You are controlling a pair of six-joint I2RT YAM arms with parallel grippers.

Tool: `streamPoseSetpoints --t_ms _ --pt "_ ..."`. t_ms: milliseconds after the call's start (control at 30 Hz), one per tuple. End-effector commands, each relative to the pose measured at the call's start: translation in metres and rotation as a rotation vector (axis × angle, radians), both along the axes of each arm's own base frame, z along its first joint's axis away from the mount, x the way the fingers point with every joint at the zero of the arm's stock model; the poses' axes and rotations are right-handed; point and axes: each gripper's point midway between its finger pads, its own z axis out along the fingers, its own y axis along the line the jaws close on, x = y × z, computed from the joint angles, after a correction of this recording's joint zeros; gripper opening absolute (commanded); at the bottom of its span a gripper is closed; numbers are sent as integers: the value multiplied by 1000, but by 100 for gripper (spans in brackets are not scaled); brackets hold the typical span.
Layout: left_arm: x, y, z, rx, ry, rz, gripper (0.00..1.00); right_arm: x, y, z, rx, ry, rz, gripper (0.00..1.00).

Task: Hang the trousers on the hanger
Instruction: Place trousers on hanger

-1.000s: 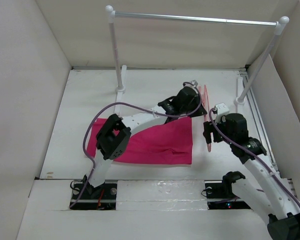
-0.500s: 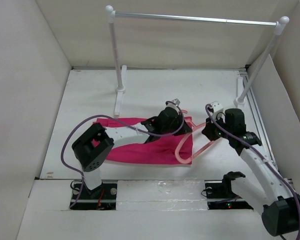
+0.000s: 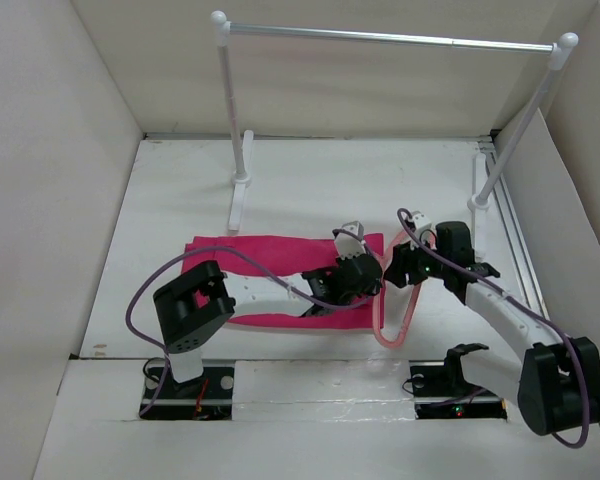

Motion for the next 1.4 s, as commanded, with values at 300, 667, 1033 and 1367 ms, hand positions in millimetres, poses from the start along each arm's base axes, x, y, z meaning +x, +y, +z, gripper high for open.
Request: streamPoseSetpoints --t_ms 300,667,1033,1367 --pt "8 26 -26 187 -162 288 0 19 3 -24 97 22 -50 68" --pt "21 66 -34 313 -187 415 0 -4 34 -47 306 142 92 17" --pt "28 97 2 308 -257 449 0 3 16 20 394 51 40 0" --pt "22 126 -35 464 -236 378 0 32 -47 57 442 -51 -158 0"
